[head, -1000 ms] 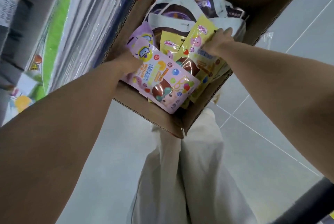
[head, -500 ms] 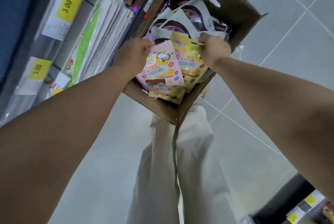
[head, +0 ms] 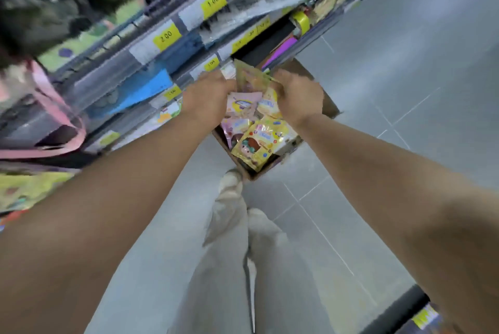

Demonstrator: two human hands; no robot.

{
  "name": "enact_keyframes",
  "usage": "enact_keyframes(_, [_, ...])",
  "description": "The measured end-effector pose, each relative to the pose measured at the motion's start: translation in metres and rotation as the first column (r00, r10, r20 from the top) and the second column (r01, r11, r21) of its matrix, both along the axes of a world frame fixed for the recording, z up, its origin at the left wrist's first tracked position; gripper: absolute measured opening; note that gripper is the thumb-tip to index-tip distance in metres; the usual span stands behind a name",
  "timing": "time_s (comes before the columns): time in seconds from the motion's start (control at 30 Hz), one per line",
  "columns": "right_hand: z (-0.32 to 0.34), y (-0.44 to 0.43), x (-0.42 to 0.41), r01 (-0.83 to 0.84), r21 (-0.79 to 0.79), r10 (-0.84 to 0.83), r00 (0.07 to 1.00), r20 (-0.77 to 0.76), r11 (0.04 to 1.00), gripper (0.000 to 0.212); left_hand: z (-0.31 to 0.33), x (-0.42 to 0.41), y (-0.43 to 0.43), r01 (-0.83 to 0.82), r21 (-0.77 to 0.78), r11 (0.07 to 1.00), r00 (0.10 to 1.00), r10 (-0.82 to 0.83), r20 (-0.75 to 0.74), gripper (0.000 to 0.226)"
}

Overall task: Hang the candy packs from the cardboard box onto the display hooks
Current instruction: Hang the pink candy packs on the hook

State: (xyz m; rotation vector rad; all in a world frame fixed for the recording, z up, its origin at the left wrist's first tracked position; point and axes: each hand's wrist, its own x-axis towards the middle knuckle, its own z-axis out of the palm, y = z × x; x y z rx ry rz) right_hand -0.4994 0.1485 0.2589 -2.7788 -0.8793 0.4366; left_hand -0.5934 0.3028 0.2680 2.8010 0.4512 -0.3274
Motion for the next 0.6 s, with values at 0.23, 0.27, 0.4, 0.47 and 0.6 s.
enact_keyframes(0.23, [0.132,0.027,-0.095,-0.231,0.156,0.225,0.973,0.052,0.96,0.022,0.143,-0.139,0.015,-0.281,0.065,0.958,0.951,0.268,0.153,0.031])
enact_keyframes(0.27, [0.149,0.033,-0.108,-0.267,0.18,0.26,0.964,0.057,0.947,0.022,0.161,-0.162,0.019,-0.33,0.068,0.942,0.931,0.313,0.189,0.03])
enact_keyframes(0.4, [0.209,0.067,-0.17,-0.467,0.279,0.451,0.884,0.122,0.839,0.021,0.22,-0.249,0.03,-0.475,0.057,0.878,0.85,0.441,0.289,0.031])
enact_keyframes(0.47, [0.233,0.089,-0.207,-0.527,0.302,0.506,0.849,0.152,0.794,0.022,0.243,-0.287,0.038,-0.54,0.077,0.838,0.808,0.49,0.328,0.03])
enact_keyframes(0.6, [0.269,0.13,-0.284,-0.577,0.383,0.534,0.816,0.222,0.722,0.024,0.276,-0.363,0.066,-0.625,0.12,0.771,0.741,0.539,0.4,0.026])
